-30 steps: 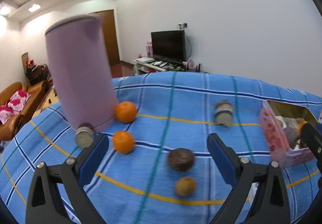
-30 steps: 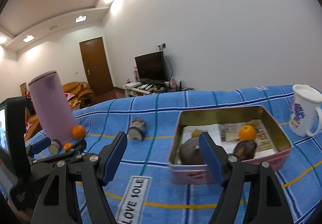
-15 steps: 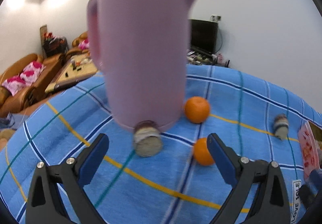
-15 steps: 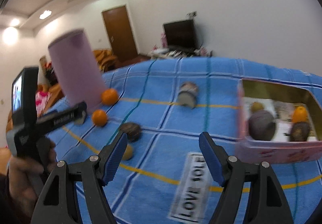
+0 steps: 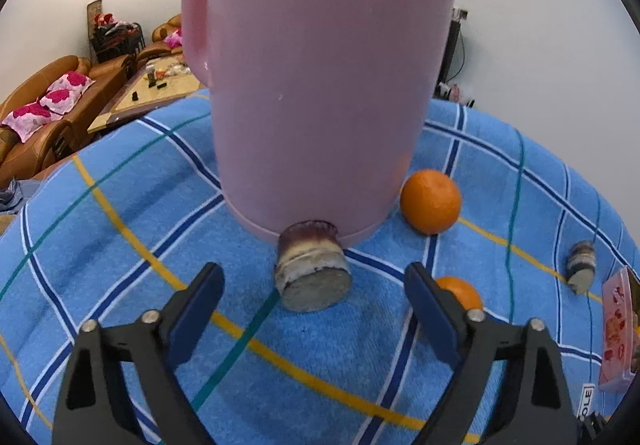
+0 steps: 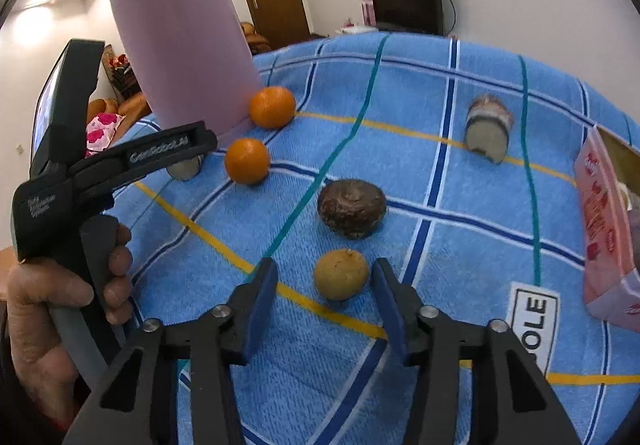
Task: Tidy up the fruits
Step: 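Grasp the tan round fruit with the right tool while the left tool grasps the cylindrical tuber piece, then carry the tan fruit and tuber piece over the pink tin and lower them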
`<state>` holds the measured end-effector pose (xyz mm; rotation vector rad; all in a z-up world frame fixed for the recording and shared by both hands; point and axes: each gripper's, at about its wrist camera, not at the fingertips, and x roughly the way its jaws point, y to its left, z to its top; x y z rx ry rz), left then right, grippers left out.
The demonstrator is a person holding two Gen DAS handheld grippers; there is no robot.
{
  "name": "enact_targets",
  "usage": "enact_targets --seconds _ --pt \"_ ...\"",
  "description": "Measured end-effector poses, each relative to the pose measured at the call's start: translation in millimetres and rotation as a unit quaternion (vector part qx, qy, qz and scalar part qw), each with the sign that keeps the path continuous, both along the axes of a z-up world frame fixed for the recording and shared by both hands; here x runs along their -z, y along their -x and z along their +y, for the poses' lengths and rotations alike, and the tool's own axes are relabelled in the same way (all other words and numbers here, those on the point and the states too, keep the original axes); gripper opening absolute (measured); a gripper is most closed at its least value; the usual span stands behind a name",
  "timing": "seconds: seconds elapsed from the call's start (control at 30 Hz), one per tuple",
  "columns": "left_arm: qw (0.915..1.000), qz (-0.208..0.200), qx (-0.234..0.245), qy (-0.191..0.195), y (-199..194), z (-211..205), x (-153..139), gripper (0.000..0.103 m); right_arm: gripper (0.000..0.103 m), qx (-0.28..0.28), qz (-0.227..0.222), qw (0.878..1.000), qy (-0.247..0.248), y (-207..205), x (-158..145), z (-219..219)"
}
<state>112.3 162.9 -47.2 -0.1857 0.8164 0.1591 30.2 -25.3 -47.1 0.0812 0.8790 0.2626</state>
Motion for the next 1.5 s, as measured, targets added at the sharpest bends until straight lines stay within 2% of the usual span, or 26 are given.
enact_targets --seconds 0.07,0.1,0.17,0.27,0.4,0.5,0.63,0.73,0.83,1.03,1.23,1.5 --pt "0.9999 0.011 0.006 0.007 -4 1 3 0.077 0.043 0.0 0.001 1.0 -0.001 1 0 -1" --pt "0.9997 0.018 0.01 0.016 -6 3 5 0.066 0.038 -0.002 0.001 1.0 0.002 2 0 0" --pt "0.9993 0.017 0.011 0.032 -6 7 6 0.06 0.029 -0.007 0.001 1.0 0.005 1 -1 0" --pt "0.9986 0.01 0.01 0.051 -5 15 6 0.044 0.029 -0.008 0.002 1.0 -0.002 3 -2 -4" --pt "0.9931 -0.015 0.02 0.114 1 32 6 0.044 0.029 0.011 -0.011 0.999 -0.03 12 -7 -20" --pt "0.9889 -0.056 0.023 0.136 12 39 -3 0.044 0.029 0.023 -0.044 0.998 -0.045 22 -16 -30" --pt "0.9793 -0.141 0.071 0.127 35 27 -26 0.044 0.029 0.04 -0.117 0.992 -0.035 38 -36 -37" --pt "0.9715 -0.182 0.109 0.106 47 10 -39 0.044 0.029 0.052 -0.159 0.986 -0.024 46 -46 -38" --pt "0.9642 -0.206 0.14 0.092 61 -7 -45 0.044 0.029 0.064 -0.191 0.979 -0.001 53 -52 -37" --pt "0.9564 -0.225 0.179 0.051 79 -32 -49 0.044 0.029 0.07 -0.204 0.976 0.015 53 -54 -39" --pt "0.9559 -0.225 0.188 0.004 82 -56 -51 0.044 0.029 0.08 -0.21 0.974 0.029 52 -54 -42" --pt "0.9564 -0.227 0.183 -0.016 83 -70 -54 0.044 0.029 0.091 -0.212 0.972 0.039 53 -51 -48"
